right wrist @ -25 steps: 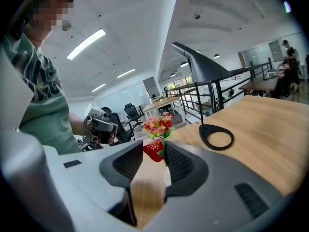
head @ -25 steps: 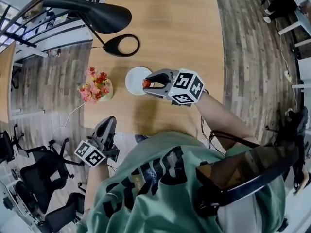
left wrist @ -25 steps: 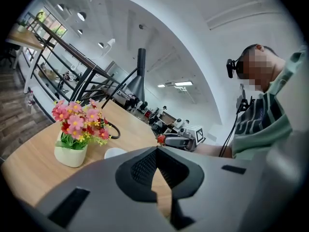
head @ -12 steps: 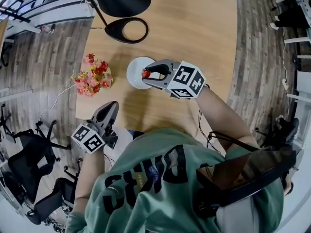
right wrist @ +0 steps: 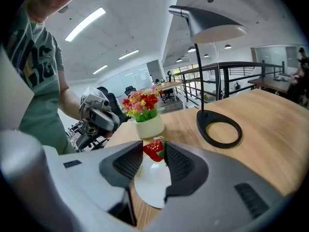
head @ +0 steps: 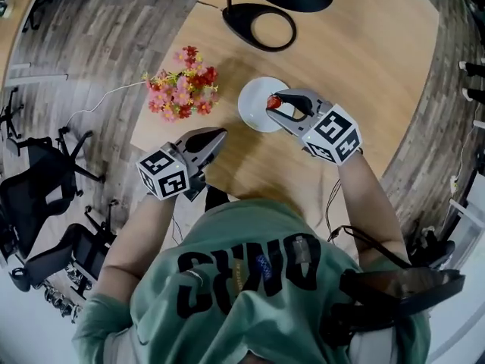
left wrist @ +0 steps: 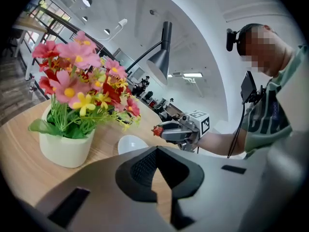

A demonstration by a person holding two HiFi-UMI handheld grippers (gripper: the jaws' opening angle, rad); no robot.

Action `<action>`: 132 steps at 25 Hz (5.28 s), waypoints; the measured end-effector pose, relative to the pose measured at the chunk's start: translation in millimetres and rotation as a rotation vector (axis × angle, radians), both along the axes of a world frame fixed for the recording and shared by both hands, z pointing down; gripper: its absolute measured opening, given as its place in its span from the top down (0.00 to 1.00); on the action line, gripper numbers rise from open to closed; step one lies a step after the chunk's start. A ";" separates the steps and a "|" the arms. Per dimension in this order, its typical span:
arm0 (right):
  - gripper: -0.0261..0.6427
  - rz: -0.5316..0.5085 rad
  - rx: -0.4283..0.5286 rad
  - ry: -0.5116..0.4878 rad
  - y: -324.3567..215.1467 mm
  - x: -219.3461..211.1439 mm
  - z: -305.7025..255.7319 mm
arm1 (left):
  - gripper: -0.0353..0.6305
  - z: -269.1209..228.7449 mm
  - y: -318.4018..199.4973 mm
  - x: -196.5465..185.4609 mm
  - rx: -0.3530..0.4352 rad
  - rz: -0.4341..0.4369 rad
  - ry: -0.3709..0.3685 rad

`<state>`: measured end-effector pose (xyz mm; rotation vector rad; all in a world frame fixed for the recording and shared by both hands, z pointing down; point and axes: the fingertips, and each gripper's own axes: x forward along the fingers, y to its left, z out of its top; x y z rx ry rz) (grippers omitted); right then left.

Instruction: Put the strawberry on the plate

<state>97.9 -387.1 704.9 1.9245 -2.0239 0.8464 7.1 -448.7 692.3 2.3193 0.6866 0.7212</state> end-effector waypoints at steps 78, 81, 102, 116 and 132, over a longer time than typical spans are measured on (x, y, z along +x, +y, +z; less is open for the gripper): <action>0.95 0.054 -0.122 0.218 26.0 -38.1 -52.4 | 0.96 -113.3 -18.0 -60.5 0.051 -0.052 0.149; 0.95 0.054 -0.112 0.248 21.5 -40.9 -69.1 | 0.96 -134.5 -32.7 -71.4 0.051 -0.082 0.195; 0.95 0.087 0.049 0.214 -8.5 -108.7 -161.7 | 0.96 -223.7 -97.0 -148.1 0.046 -0.177 0.374; 0.95 0.154 0.150 0.193 5.9 -133.1 -204.6 | 0.96 -249.0 -79.0 -140.6 0.039 -0.064 0.439; 0.95 0.135 0.162 0.174 12.5 -144.0 -203.8 | 0.96 -250.6 -73.0 -144.4 0.041 -0.071 0.430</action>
